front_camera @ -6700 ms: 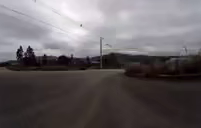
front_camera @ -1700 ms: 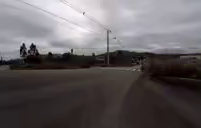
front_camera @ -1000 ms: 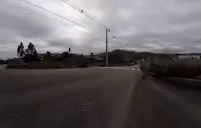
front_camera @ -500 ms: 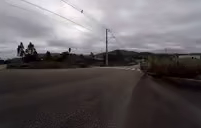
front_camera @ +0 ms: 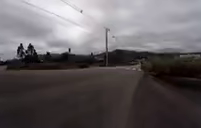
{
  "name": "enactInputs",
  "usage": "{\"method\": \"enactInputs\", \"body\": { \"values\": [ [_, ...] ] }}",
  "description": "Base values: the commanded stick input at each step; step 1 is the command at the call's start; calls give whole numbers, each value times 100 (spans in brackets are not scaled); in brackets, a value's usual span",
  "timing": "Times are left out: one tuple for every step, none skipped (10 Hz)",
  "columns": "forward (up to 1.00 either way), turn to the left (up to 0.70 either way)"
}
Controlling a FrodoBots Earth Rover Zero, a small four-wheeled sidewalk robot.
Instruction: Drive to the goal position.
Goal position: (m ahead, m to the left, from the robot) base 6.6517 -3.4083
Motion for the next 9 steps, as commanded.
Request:
{"method": "enactInputs", "body": {
  "values": [
    [70,0],
    [70,0],
    [70,0],
    [70,0],
    [70,0],
    [70,0],
    [70,0],
    [70,0],
    [70,0]
  ]
}}
